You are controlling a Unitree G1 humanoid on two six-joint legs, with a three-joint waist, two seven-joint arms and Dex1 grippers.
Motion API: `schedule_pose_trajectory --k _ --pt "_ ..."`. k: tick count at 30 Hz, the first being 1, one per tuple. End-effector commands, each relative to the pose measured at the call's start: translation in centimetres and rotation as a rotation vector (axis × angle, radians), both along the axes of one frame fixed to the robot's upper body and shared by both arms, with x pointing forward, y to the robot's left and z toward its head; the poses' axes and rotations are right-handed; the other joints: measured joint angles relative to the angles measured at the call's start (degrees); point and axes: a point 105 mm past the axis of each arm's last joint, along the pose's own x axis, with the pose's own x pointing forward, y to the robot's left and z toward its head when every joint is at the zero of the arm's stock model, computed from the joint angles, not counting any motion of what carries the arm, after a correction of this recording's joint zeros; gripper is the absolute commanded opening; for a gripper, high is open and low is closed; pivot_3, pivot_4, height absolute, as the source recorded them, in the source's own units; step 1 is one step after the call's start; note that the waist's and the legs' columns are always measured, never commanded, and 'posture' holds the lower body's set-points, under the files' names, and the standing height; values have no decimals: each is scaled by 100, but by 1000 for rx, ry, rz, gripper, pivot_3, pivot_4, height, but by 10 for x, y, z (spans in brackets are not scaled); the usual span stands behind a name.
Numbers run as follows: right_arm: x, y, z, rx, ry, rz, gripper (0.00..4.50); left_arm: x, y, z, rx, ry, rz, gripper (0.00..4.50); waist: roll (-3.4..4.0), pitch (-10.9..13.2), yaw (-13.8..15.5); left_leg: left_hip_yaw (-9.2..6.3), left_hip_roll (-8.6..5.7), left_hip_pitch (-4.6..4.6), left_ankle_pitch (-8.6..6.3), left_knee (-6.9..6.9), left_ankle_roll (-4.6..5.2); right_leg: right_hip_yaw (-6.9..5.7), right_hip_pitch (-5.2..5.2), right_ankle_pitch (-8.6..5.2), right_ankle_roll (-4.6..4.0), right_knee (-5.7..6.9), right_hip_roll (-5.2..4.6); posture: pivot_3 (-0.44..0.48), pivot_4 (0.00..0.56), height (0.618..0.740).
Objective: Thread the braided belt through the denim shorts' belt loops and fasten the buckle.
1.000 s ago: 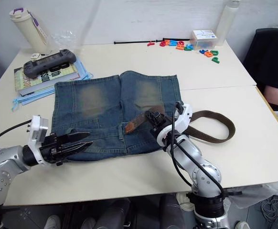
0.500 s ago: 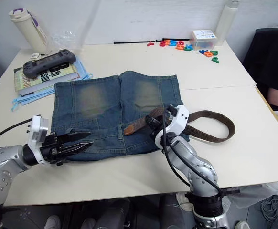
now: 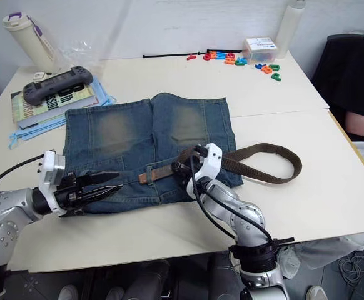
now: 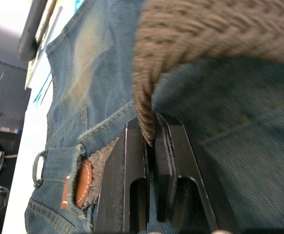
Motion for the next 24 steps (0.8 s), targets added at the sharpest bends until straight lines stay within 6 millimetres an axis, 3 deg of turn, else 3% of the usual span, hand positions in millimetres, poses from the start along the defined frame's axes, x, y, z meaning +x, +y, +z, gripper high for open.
schedule_pose_trajectory --k 1,13,16,24 --pt "-6 15 18 55 -58 69 0 0 3 5 22 -28 -3 2399 0 0 -1 0 0 -1 0 0 -1 0 -2 -1 -1 2 0 0 150 657" --pt "-7 35 11 138 -31 218 0 9 10 -21 19 138 26 2399 0 0 2 0 2 -3 -1 1 -4 2 -11 -2 -3 9 5 0 150 657" --pt "-5 34 10 137 -30 220 0 9 7 -27 39 174 -17 2399 0 0 -8 0 2 -3 -1 1 -5 2 -12 -2 -3 9 5 0 150 657" --pt "-5 34 10 140 -40 230 0 32 -7 -32 63 204 -75 2399 -4 -2 -9 0 2 -3 6 0 -19 6 -15 -2 -4 15 4 0 150 657"
